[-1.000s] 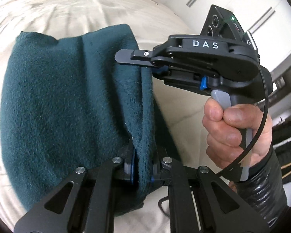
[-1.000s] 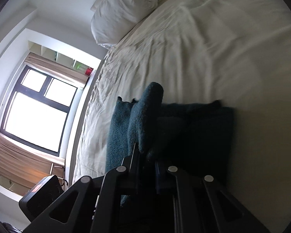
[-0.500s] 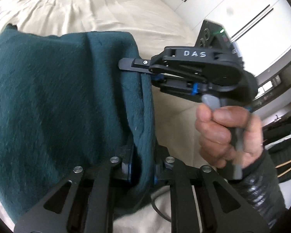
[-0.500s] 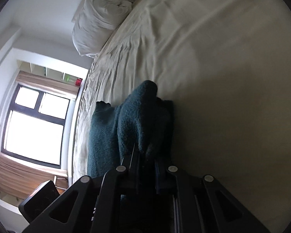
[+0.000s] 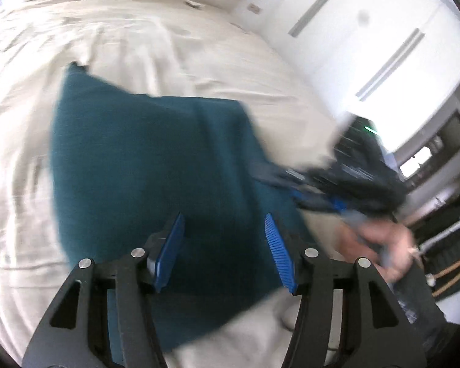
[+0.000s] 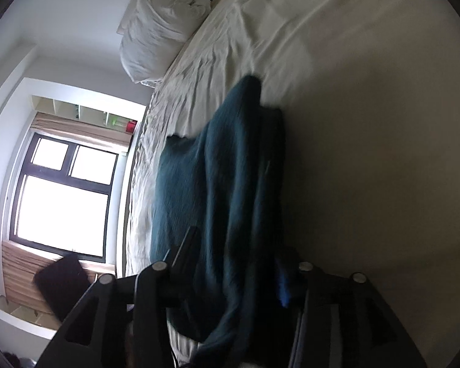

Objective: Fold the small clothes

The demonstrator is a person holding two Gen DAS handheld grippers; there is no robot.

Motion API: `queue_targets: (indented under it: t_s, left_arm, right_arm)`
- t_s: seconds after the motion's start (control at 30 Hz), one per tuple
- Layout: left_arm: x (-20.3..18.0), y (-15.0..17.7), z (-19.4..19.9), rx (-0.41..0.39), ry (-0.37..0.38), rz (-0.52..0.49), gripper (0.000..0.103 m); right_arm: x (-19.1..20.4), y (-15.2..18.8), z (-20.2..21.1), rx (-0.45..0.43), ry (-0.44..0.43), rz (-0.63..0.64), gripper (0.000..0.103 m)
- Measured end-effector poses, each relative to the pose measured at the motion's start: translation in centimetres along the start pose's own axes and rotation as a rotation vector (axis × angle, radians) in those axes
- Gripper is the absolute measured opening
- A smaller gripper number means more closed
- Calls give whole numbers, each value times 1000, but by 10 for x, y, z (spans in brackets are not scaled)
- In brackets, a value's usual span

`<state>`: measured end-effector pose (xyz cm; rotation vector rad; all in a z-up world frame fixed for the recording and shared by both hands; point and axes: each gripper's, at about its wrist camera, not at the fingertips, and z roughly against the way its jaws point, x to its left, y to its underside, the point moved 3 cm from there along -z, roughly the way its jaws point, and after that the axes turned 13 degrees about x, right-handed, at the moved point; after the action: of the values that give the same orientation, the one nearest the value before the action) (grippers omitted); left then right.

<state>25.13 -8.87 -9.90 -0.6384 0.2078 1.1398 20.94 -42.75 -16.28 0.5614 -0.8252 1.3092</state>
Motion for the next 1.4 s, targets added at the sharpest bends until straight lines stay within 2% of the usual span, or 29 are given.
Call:
queue_targets:
  t_s: [0.13, 0.23, 0.27, 0.33, 0.4, 0.5, 0.6, 0.7, 0.77, 0.83, 0.9, 0.97, 1.0, 1.07, 1.17, 1.23, 1.3, 1.4]
  left_arm:
    - [24, 6, -5, 11, 6, 13, 53]
    - [25, 6, -9, 15, -38, 6, 49]
    - [27, 8, -8, 16, -47, 14, 43]
    - [32, 18, -14, 29, -74, 37, 33]
    - [37, 30, -27, 45, -80, 48, 33]
    - [43, 37, -33, 60, -110, 41, 33]
    - [46, 46, -29, 58, -116, 50, 33]
    - [52, 49, -28, 60, -107, 55, 33]
    - [53, 49, -28, 57, -95, 61, 33]
    - [48, 49, -21, 46, -71, 62, 33]
    - [43, 48, -10, 38, -63, 65, 33]
    - [32, 44, 8, -11, -72, 39, 34]
    - [30, 37, 14, -35, -85, 23, 36]
    - [23, 22, 22, -79, -113, -10, 49]
    - [20, -16, 17, -108, -164, -74, 49]
    - [25, -31, 8, -90, -186, -71, 49]
    - [36, -49, -9, -23, -211, -53, 49]
    - [57, -53, -17, -25, -223, -38, 48]
  right_arm:
    - [3, 22, -11, 2, 3, 15, 47]
    - [2, 23, -17, 4, 14, 4, 31]
    - [1, 22, -18, 6, 10, -7, 23]
    - [-1, 19, -21, 14, 5, -21, 18]
    - [4, 19, -25, 25, 12, -19, 15]
    - [23, 21, -29, 41, -31, 28, 14]
    - [38, 18, -33, 46, -34, 70, 14]
    - [21, 15, -36, 56, 19, 55, 14]
    - [-3, 16, -30, 56, 1, -14, 13]
    - [-18, 21, -22, 48, -44, -40, 14]
    - [-21, 27, -12, 33, -35, -36, 21]
    - [-20, 31, -1, 13, -26, -29, 29]
    - [-19, 30, 6, -6, -18, -27, 32]
    - [-17, 23, 19, -51, -19, -28, 40]
    - [-12, 8, 21, -81, -51, -45, 43]
    - [-13, -3, 15, -68, -55, -44, 43]
    - [-17, -18, 6, -55, -44, -77, 43]
    - [-8, -21, -1, -64, -64, -56, 43]
